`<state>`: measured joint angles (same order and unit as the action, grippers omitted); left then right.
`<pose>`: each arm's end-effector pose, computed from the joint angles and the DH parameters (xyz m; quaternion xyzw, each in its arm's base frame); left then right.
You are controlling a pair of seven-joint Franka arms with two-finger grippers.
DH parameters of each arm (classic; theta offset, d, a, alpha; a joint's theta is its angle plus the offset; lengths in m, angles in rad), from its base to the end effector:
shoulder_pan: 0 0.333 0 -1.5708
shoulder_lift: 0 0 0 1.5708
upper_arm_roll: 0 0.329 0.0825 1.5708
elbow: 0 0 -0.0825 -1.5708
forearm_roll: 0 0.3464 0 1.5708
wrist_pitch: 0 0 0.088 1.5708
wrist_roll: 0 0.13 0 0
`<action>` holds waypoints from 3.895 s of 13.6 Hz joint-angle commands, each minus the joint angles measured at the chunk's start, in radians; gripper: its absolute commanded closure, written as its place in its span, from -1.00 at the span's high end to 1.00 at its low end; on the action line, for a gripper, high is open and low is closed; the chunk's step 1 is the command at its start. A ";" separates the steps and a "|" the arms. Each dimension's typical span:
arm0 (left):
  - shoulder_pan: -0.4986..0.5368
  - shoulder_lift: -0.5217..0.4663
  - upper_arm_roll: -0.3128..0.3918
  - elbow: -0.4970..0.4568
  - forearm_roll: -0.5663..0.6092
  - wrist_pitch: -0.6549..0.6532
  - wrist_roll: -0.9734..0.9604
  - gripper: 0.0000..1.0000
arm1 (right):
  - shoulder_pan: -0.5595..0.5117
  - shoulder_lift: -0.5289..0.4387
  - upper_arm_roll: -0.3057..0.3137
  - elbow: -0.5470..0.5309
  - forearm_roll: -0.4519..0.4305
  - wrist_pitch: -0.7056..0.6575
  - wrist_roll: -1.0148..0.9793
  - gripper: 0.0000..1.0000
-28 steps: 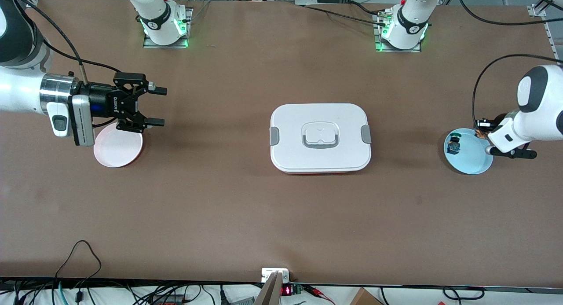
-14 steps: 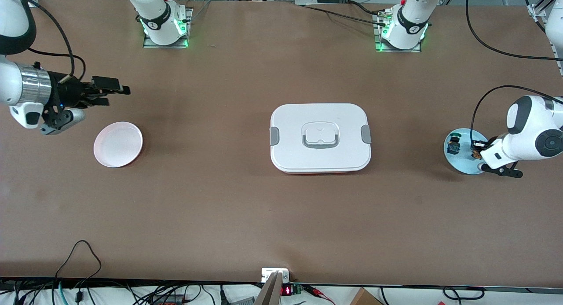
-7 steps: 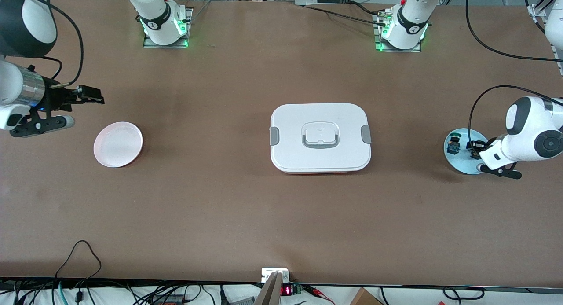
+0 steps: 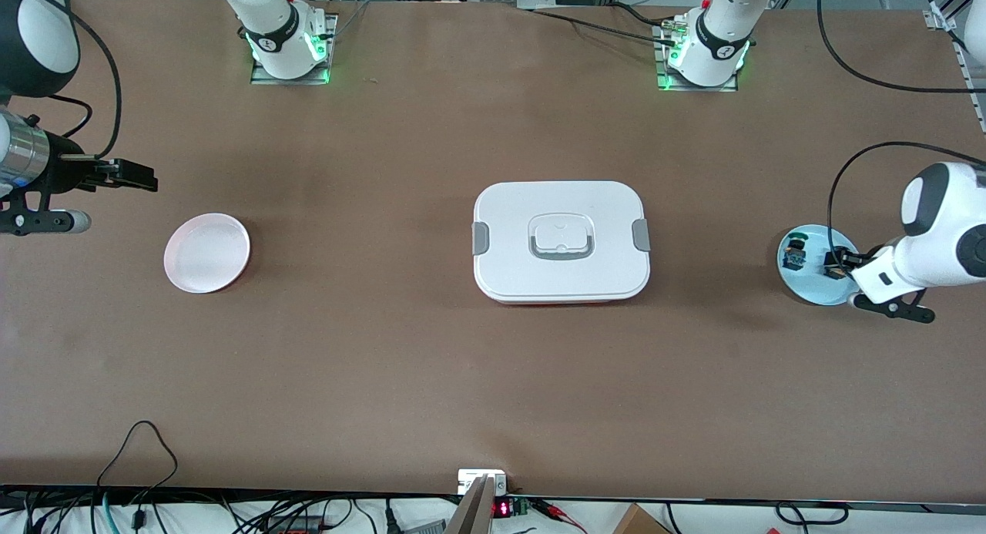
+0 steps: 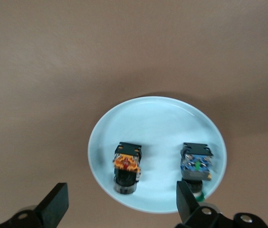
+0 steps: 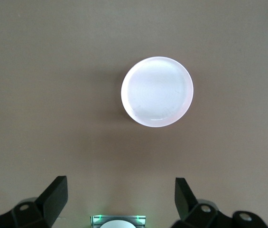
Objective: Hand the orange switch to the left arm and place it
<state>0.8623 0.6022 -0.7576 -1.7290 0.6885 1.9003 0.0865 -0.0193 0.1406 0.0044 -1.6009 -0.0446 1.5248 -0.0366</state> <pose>0.5874 0.1719 0.3010 -0.9809 0.1231 0.1180 0.0932 0.5410 -0.0142 0.5239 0.9938 0.0122 -0.1086 0.0192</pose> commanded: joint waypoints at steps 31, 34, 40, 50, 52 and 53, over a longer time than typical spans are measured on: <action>-0.815 -0.602 0.710 0.049 -0.693 -0.392 -0.027 1.00 | -0.011 -0.217 -0.006 -0.091 0.031 0.100 0.012 1.00; -0.813 -0.599 0.699 0.055 -0.692 -0.392 -0.045 1.00 | -0.010 -0.217 -0.004 -0.090 0.029 0.087 0.012 1.00; -0.810 -0.592 0.702 0.072 -0.685 -0.392 -0.042 1.00 | -0.011 -0.217 -0.006 -0.080 0.029 0.060 0.006 1.00; -0.802 -0.549 0.710 0.137 -0.667 -0.403 -0.034 1.00 | -0.007 -0.211 -0.003 -0.067 0.029 0.051 0.006 1.00; -0.802 -0.549 0.710 0.140 -0.666 -0.403 -0.034 1.00 | -0.007 -0.211 -0.001 -0.067 0.031 0.051 0.011 1.00; -0.802 -0.549 0.710 0.140 -0.667 -0.406 -0.033 1.00 | -0.005 -0.211 -0.001 -0.067 0.031 0.051 0.011 1.00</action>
